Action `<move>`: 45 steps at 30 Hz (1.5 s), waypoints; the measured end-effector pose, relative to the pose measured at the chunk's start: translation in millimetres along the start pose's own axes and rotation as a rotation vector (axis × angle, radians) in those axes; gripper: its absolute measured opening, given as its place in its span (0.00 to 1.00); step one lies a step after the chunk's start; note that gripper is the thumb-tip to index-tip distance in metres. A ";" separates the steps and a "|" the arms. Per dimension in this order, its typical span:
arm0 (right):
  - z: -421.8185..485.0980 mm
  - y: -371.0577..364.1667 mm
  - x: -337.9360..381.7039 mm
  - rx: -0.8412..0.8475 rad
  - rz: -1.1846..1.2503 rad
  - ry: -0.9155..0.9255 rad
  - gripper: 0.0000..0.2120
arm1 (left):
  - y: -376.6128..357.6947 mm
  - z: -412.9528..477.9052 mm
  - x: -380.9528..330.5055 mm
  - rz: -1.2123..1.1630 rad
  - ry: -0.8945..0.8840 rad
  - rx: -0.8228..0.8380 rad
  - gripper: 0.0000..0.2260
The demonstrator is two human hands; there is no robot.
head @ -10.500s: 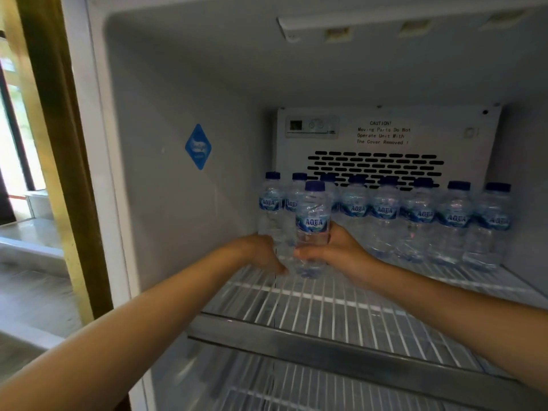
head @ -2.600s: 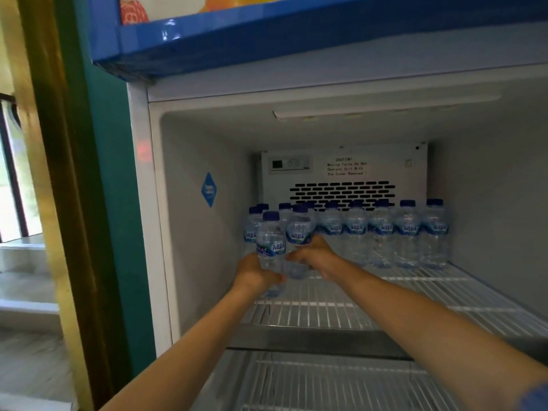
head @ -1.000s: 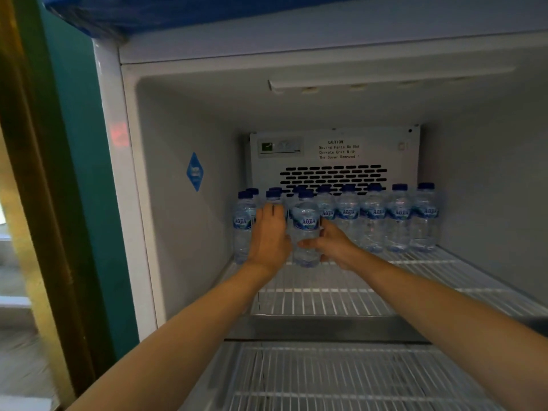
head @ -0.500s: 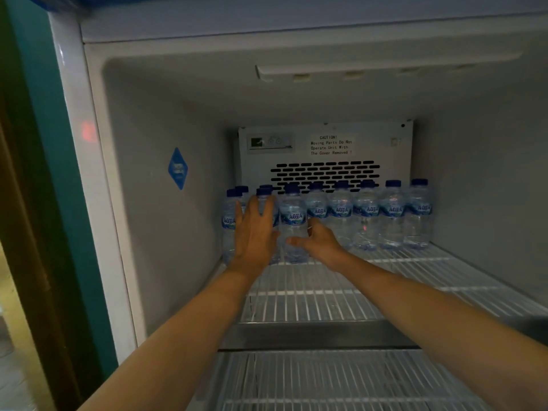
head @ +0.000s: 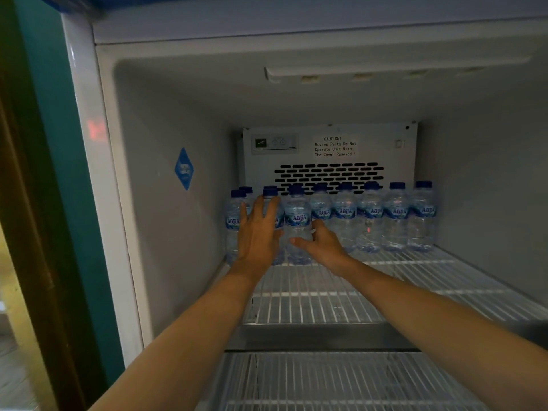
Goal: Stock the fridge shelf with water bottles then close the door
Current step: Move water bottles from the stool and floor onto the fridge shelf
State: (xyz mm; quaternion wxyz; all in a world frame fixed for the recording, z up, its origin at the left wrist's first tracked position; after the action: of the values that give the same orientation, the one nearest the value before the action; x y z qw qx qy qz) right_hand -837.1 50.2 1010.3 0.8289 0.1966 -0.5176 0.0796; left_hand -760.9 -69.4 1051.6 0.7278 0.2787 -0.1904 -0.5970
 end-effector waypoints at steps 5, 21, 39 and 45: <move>-7.1 -2.0 -4.8 0.058 -0.057 -0.101 0.26 | -1.2 -2.4 -0.8 0.016 0.015 0.042 0.33; -161.0 -53.9 87.5 0.137 -0.476 0.045 0.15 | 138.6 -138.5 4.4 -0.164 0.081 0.016 0.15; -598.9 -326.5 -76.5 1.011 -0.159 -0.232 0.23 | 231.9 -749.8 171.5 0.005 0.944 0.697 0.12; -779.2 -389.6 -193.8 1.257 -0.202 -0.521 0.27 | 248.4 -976.6 169.2 -0.033 1.405 0.749 0.12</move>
State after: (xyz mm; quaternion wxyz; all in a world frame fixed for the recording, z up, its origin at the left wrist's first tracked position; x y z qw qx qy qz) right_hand -149.6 27.8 441.6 0.4093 0.7002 -0.5345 0.2375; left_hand 60.5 -27.4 445.4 0.5267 0.8187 0.1292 -0.1886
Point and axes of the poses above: each hand's wrist, its own z-axis towards the middle knuckle, its own y-axis out of the back of the hand, x = y × z, the point moved 8 cm from there along z, towards the middle knuckle, and after that the axes turned 10 degrees about z, right-handed, at the moved point
